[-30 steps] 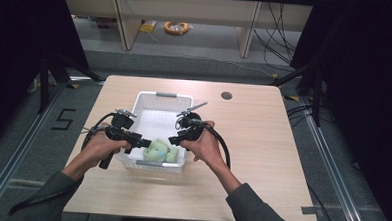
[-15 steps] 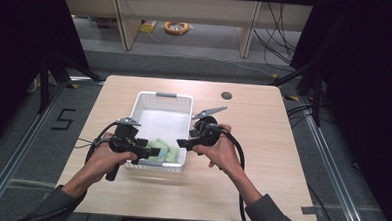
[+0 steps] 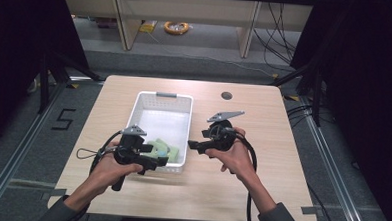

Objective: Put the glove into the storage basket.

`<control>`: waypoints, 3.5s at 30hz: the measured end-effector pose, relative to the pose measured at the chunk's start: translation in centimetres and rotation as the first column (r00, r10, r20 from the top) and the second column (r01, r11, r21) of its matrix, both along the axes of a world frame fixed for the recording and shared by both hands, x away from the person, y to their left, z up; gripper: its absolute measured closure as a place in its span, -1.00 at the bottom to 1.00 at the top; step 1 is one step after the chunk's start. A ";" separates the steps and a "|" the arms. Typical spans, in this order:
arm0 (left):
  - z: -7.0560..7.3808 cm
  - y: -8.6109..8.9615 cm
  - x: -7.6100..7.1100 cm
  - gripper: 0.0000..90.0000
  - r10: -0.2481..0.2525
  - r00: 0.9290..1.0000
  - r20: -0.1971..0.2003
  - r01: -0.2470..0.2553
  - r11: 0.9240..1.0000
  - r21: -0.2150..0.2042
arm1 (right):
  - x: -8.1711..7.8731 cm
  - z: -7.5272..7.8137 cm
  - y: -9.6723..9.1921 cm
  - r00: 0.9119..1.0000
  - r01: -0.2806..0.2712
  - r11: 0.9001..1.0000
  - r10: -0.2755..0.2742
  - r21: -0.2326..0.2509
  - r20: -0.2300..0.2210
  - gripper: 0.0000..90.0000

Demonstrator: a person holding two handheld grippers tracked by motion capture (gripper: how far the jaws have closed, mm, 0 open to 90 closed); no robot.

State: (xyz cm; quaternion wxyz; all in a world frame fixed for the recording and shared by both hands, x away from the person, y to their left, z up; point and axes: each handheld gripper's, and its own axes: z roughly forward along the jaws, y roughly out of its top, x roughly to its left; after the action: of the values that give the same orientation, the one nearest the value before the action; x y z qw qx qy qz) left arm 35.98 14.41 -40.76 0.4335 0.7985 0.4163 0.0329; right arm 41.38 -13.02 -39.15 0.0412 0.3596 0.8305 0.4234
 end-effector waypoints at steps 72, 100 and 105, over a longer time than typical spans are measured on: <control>-7.2 -3.2 -6.9 -0.66 -0.117 0.991 0.063 0.119 0.993 -0.027 | -10.2 -7.2 -10.4 0.998 0.026 0.994 -0.032 0.108 0.053 -0.64; -9.9 -2.9 -8.9 -0.66 -0.145 0.987 0.065 0.142 0.988 0.058 | -13.3 -10.2 -11.7 0.998 0.000 1.000 0.001 -0.007 0.066 -0.64; -10.0 -2.8 -8.8 -0.66 -0.136 0.989 0.051 0.134 0.989 0.056 | -13.5 -10.5 -11.7 0.999 -0.010 1.000 0.011 -0.027 0.053 -0.64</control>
State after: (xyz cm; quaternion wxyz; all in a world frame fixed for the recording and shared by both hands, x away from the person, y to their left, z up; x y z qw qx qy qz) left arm 27.14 11.60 -50.72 0.4250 0.8347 0.3483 0.0361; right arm 27.91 -24.72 -49.65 0.0661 0.3432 0.8366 0.4217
